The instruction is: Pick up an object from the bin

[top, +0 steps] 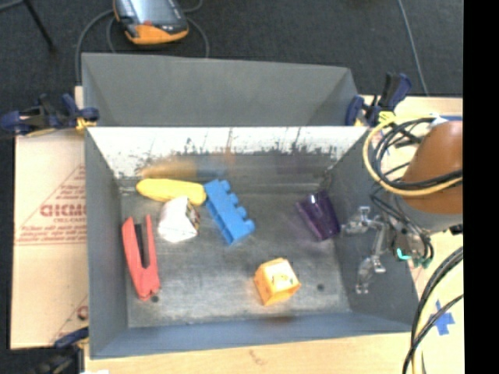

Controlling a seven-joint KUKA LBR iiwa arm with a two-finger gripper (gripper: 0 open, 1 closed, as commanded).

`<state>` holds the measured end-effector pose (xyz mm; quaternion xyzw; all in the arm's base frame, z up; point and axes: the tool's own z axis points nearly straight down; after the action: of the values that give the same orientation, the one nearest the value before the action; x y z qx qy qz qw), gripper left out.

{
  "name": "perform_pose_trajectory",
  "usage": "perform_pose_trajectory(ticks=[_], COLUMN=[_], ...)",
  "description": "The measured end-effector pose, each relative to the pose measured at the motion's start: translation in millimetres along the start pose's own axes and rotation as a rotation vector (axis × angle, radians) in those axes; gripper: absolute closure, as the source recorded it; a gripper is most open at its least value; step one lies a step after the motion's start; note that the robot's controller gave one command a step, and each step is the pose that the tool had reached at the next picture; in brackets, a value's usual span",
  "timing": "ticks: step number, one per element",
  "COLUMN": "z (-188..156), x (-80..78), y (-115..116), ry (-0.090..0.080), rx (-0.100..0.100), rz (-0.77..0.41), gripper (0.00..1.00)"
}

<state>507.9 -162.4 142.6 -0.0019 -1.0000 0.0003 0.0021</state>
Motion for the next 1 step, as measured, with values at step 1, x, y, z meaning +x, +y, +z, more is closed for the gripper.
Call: perform_pose_trajectory(ticks=[1], z=[-4.0], x=[-2.1], y=[0.4], ry=[-0.007], rx=[0.002], rz=[-0.004], gripper=[0.0])
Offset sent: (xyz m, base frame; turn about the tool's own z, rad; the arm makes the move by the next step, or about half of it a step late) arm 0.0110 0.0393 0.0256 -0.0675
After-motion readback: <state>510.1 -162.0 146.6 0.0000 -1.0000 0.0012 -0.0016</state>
